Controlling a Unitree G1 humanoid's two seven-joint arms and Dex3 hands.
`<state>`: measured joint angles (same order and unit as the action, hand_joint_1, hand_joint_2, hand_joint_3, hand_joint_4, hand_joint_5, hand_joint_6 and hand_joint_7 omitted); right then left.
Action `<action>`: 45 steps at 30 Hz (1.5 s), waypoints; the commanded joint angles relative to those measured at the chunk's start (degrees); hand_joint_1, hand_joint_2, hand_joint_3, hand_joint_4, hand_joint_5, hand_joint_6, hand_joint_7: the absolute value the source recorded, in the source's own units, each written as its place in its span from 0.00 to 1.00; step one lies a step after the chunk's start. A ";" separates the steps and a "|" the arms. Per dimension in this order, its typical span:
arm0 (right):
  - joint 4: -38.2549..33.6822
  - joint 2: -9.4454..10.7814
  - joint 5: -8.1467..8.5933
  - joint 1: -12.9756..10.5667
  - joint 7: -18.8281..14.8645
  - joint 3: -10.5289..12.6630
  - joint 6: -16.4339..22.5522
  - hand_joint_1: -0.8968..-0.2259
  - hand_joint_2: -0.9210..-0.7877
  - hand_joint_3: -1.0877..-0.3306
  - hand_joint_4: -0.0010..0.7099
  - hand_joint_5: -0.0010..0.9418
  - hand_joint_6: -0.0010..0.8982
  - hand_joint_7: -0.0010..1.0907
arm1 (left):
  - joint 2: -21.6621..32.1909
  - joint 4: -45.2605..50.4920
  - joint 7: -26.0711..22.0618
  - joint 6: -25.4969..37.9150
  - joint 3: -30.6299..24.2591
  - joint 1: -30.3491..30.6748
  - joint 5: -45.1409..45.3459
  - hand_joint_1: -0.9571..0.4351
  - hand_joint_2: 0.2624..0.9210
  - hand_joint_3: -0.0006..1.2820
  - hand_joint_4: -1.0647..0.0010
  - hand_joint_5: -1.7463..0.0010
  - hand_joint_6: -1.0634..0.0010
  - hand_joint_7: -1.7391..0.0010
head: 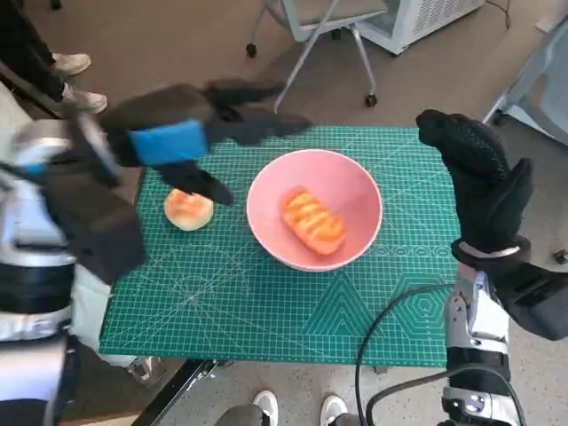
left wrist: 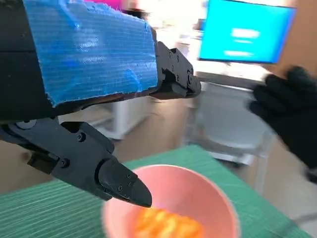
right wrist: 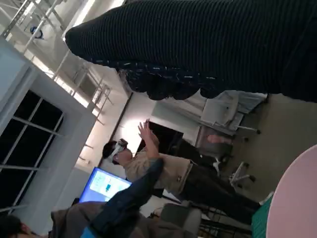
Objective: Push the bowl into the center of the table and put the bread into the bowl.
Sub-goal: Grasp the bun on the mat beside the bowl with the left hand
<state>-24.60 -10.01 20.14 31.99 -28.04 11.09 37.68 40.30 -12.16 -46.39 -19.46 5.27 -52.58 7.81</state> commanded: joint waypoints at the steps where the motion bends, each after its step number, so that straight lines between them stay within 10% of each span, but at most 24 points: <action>1: -0.42 0.26 0.19 -1.18 -0.48 -0.05 -0.19 0.35 0.00 0.54 0.27 0.00 0.19 0.32 | 0.59 1.71 -0.25 1.20 -0.22 1.00 -0.60 0.52 0.79 0.00 0.91 1.00 0.70 0.99; 20: -1.34 0.22 0.29 -0.36 -1.34 -0.26 -0.78 0.34 0.00 0.53 0.26 0.00 0.20 0.31 | 5.96 -7.91 3.00 -1.73 -1.07 4.40 4.20 0.57 0.74 0.00 0.91 1.00 0.71 0.99; 45: -0.02 -1.02 1.14 -1.05 -2.90 0.45 -2.77 0.34 0.00 0.53 0.27 0.00 0.20 0.32 | 0.33 -28.94 8.75 -0.90 7.15 -0.76 13.39 0.59 0.76 0.00 0.91 1.00 0.75 1.00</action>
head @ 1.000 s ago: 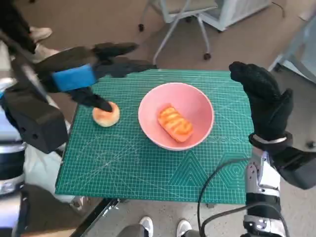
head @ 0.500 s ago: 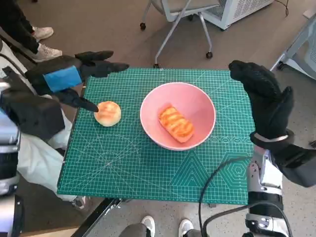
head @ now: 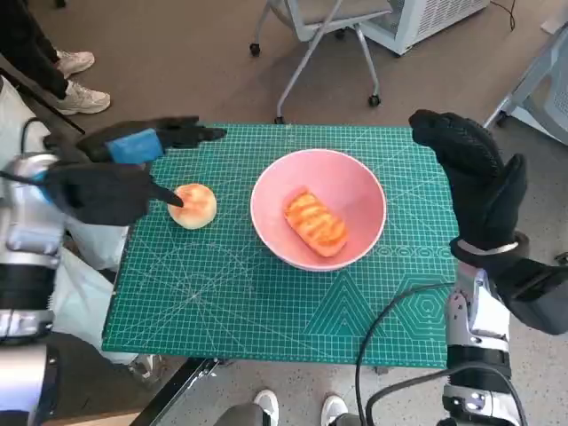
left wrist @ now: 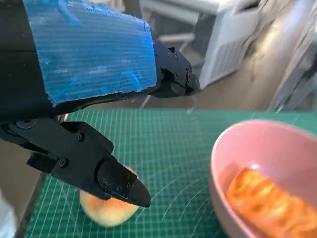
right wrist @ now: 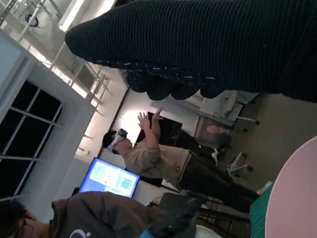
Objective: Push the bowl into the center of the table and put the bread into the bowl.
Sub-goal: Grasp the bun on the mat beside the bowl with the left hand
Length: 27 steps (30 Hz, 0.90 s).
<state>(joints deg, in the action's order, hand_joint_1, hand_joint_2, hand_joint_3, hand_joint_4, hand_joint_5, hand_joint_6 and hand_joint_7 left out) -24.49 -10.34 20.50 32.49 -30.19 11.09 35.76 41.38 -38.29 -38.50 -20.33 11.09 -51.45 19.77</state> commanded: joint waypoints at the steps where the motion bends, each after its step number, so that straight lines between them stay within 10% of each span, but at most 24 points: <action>1: -0.24 -0.79 0.83 -1.55 -0.85 0.57 -0.84 0.35 0.00 0.53 0.27 0.00 0.20 0.32 | -1.02 -4.01 1.09 -0.22 1.68 -2.27 1.79 0.59 0.76 0.00 0.91 1.00 0.75 1.00; 27: 0.90 -1.11 0.01 -2.11 -0.14 1.22 -1.68 0.35 0.00 0.54 0.27 0.00 0.22 0.31 | -7.89 -27.03 8.99 -0.79 9.34 -8.13 9.17 0.55 0.78 0.01 0.91 1.00 0.77 1.00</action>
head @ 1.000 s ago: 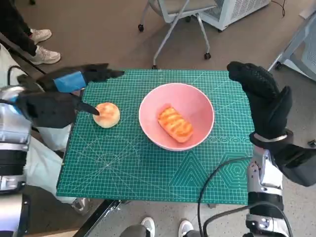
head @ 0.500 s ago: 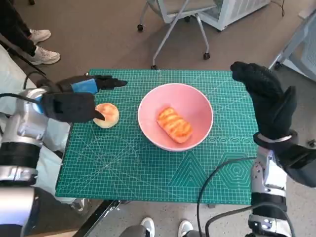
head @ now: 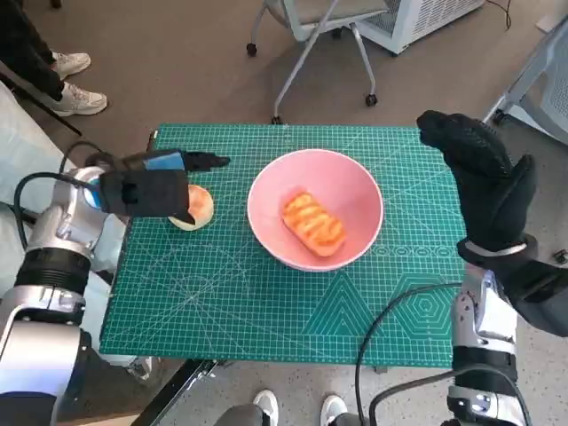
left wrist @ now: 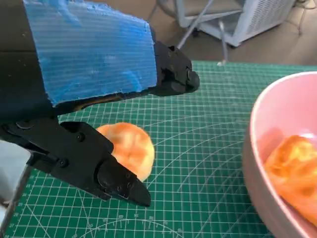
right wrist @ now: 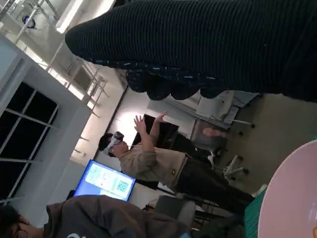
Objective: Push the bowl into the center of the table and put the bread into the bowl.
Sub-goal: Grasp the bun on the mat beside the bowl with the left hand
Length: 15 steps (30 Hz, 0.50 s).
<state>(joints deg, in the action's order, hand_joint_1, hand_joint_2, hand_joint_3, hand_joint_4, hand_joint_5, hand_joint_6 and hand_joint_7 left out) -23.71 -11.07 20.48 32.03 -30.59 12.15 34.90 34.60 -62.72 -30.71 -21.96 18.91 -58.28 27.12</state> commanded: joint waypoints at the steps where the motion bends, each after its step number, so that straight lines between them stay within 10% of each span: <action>1: 0.21 -0.34 -0.06 -1.72 0.33 0.14 -0.79 0.35 0.00 0.54 0.27 0.00 0.22 0.31 | -1.27 -3.06 1.32 1.13 1.92 -1.43 2.14 0.55 0.78 0.01 0.91 1.00 0.76 1.00; 15: 0.38 -0.24 -0.69 -1.85 0.91 0.17 -0.44 0.35 0.00 0.54 0.27 0.00 0.22 0.30 | -2.34 -5.89 2.18 3.24 5.22 -1.30 5.45 0.58 0.79 0.00 0.86 0.99 0.73 0.99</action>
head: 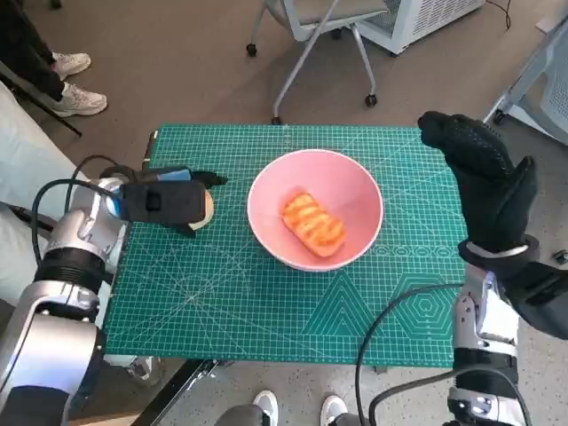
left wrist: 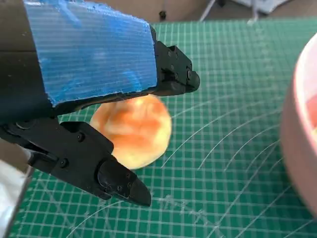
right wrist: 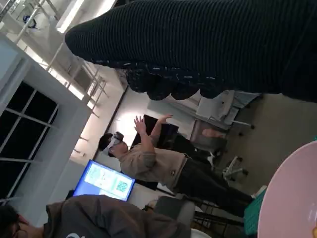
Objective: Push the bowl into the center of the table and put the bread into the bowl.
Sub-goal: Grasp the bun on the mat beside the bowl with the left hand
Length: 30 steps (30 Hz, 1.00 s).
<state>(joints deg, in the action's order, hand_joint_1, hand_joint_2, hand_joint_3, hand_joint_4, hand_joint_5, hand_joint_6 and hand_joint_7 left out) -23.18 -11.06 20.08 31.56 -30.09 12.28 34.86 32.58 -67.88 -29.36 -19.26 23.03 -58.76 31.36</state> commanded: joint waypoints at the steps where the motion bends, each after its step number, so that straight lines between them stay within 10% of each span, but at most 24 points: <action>1: -0.16 -0.26 -0.31 -1.37 0.44 0.04 -0.38 0.35 0.00 0.54 0.27 0.00 0.22 0.30 | -0.38 -0.78 1.04 0.54 1.27 -0.75 1.41 0.59 0.79 0.00 0.85 0.99 0.72 0.99; 10: 0.04 -0.17 -0.22 -1.20 0.46 -0.10 -0.64 0.35 0.00 0.54 0.27 0.00 0.23 0.29 | -1.11 -1.48 5.17 0.36 3.23 0.21 3.52 0.67 0.83 0.01 0.73 0.99 0.58 0.98; 14: 0.39 -0.03 -0.50 -1.26 0.60 -0.34 -0.64 0.35 0.00 0.54 0.27 0.00 0.23 0.29 | -1.25 -2.07 9.87 -0.07 5.14 1.10 5.82 0.71 0.95 0.03 0.43 0.96 0.35 0.93; 16: 0.53 -0.02 -0.51 -1.29 0.66 -0.39 -0.69 0.35 0.00 0.53 0.27 0.00 0.23 0.29 | -0.93 -2.17 12.21 -1.05 5.76 1.37 6.69 0.70 0.98 0.08 0.40 0.59 0.46 0.51; 19: 0.61 -0.04 -0.49 -1.33 0.65 -0.42 -0.76 0.35 0.00 0.53 0.27 0.00 0.23 0.29 | -0.47 -2.33 14.45 -2.20 6.23 1.48 7.28 0.69 0.99 0.09 0.38 0.41 0.49 0.35; 30: 0.27 -0.09 -0.47 -1.39 0.24 -0.59 -0.49 0.36 0.00 0.53 0.27 0.00 0.23 0.29 | 0.92 -2.97 18.44 -3.77 6.50 1.05 7.79 0.69 1.00 0.10 0.41 0.25 0.46 0.35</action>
<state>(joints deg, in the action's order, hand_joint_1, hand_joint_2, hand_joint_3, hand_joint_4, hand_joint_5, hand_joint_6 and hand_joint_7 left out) -22.49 -11.06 19.96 31.54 -29.90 11.98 34.86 32.22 -70.32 -11.48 -22.84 29.39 -57.85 38.53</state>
